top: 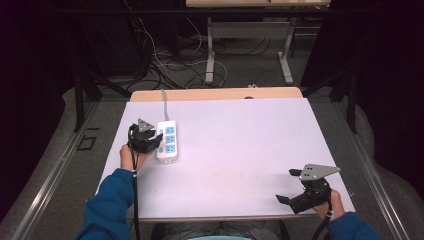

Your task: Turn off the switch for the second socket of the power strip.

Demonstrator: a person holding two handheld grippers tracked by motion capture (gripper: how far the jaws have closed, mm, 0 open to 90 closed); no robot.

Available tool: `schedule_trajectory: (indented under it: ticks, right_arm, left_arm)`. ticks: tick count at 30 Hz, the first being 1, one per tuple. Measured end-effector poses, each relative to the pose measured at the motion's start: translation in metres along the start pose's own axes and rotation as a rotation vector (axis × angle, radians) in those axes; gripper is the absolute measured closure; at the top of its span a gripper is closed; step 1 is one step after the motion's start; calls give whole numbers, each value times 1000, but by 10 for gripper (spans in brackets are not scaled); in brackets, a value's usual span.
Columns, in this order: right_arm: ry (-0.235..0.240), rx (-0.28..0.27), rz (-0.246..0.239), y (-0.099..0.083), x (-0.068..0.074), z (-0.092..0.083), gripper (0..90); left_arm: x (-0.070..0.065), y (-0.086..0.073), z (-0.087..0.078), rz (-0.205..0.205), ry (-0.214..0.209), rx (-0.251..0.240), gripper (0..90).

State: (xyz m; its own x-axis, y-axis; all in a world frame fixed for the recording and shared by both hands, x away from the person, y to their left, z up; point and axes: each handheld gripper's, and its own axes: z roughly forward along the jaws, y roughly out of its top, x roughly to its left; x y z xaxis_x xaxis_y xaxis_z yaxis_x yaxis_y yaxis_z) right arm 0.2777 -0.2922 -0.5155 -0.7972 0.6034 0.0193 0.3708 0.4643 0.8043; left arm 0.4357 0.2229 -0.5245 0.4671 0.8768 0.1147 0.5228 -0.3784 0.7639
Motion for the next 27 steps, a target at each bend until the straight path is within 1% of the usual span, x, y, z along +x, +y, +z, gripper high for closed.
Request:
schedule_trajectory:
  ticks: [1, 2, 4, 7, 8, 9, 10, 11, 13, 16, 17, 18, 21, 22, 23, 24, 25, 27]
  right_arm:
    - [0, -1, 1, 0, 0, 0, 0]
    - [0, -1, 1, 0, 0, 0, 0]
    - [0, 0, 0, 0, 0, 0, 0]
    - [1, 3, 6, 0, 1, 0, 0]
    - [1, 2, 3, 0, 0, 0, 0]
    - [5, 0, -1, 0, 0, 0, 0]
    - [7, 7, 2, 0, 0, 0, 0]
    - [2, 1, -2, 0, 0, 0, 0]
    - [1, 1, 0, 0, 0, 0, 0]
    - [1, 1, -1, 0, 0, 0, 0]
    - [-1, 3, 7, 0, 1, 0, 0]
    - [0, 1, -1, 0, 0, 0, 0]
    - [0, 2, -1, 0, 0, 0, 0]
    - [-2, 4, 7, 0, 1, 0, 0]
    - [-2, 4, 7, 0, 1, 0, 0]
    - [0, 2, -3, 0, 0, 0, 0]
    - [0, 3, 4, 0, 1, 0, 0]
    - [-1, 4, 8, 0, 1, 0, 0]
  left_arm:
    - [0, 0, 0, 0, -6, -5, 692]
    - [0, 0, 0, -1, -8, -8, 692]
    - [0, 0, 0, 4, -8, -10, 766]
    - [1, 0, 0, -3, -23, -12, 866]
    - [1, -1, 0, -10, -25, -22, 893]
    - [3, -1, 0, -2, -29, -18, 898]
    - [2, -1, 0, -10, -35, -13, 900]
    - [3, -1, 0, -12, -41, -16, 900]
    - [3, -2, 0, -10, -42, -19, 900]
    - [4, -2, 0, -20, -49, -27, 900]
    - [5, -3, 0, -22, -53, -27, 900]
    - [6, -3, 0, -25, -54, -26, 900]
    - [7, -4, 2, -34, -58, -30, 900]
    - [7, -5, 2, -35, -60, -30, 900]
    - [6, -5, 3, -49, -60, -40, 900]
    - [6, -5, 3, -49, -63, -38, 900]
    - [7, -5, 3, -35, -65, -27, 900]
    - [7, -6, 4, -33, -70, -25, 900]
